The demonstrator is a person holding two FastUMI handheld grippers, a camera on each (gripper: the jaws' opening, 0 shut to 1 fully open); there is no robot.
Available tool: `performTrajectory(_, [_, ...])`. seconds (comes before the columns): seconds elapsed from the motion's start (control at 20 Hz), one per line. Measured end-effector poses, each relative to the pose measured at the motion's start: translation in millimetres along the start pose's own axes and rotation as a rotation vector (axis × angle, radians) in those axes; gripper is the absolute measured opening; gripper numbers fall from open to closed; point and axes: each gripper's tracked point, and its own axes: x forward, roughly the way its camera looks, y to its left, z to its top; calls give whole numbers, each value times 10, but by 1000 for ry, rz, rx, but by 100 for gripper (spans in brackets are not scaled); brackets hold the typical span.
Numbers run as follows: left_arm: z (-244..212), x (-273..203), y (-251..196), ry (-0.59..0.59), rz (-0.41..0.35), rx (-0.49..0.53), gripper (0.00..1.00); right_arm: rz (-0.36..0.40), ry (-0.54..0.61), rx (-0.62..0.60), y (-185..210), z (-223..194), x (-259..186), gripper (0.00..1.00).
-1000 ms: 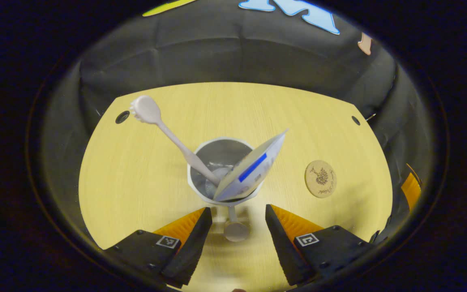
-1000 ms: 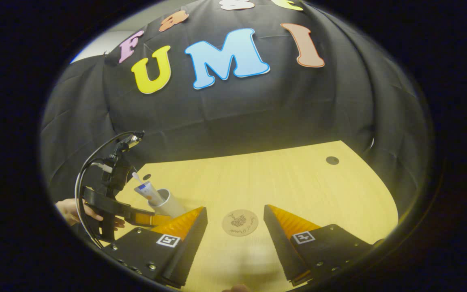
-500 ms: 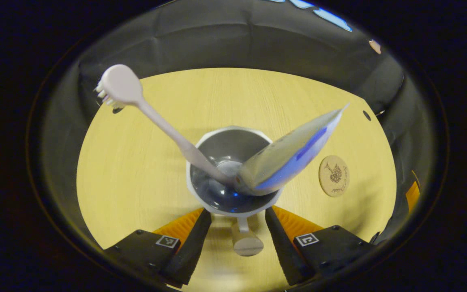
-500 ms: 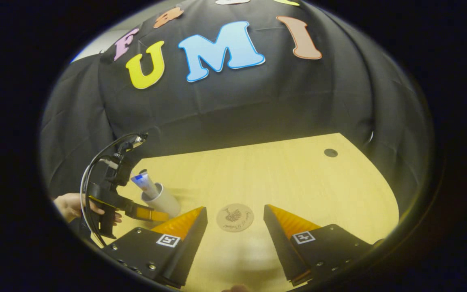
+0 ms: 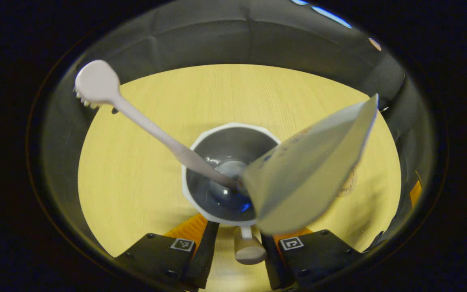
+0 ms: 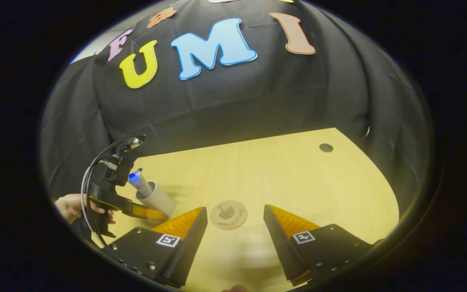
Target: Put the toothbrush and toothpaste on the desktop into the cup, then pick up the cup and place it on the coaster on the desktop.
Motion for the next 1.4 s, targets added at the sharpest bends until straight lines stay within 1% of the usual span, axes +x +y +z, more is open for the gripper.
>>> performTrajectory(0.05, [-2, 11, -20, -4, -8, -8, 53, 0, 3, 2, -8, -10, -7, 84])
performTrajectory(0.15, [6, 11, -3, -1, -2, -1, 46, -2, 8, 9, -16, -31, -4, 84])
performTrajectory(0.2, [5, 12, 11, 1, 5, 5, 34, -1, 8, 12, -17, -29, -4, 85])
performTrajectory(0.25, [-4, 14, 3, 1, 5, 11, 38, -2, 9, 13, -19, -38, -2, 85])
performTrajectory(0.45, [12, 15, 10, -10, 6, 10, 36, -2, 9, 10, -15, -40, -9, 84])
performTrajectory(0.85, [33, 12, -38, -39, -17, -33, 36, -11, 13, 9, -56, -47, -7, 84])
performTrajectory(0.9, [39, 7, -50, -38, -18, -31, 39, -11, 15, 11, -53, -49, -6, 84])
performTrajectory(0.95, [35, -17, -80, -36, -18, -28, 37, -11, 14, 12, -58, -46, -10, 84])
performTrajectory(1.0, [46, -45, -99, -36, -18, -19, 37, -11, 14, 14, -56, -37, -12, 85])
performTrajectory(1.4, [140, -128, -577, -49, -45, 50, 37, -15, -14, 22, -97, 33, -100, 84])
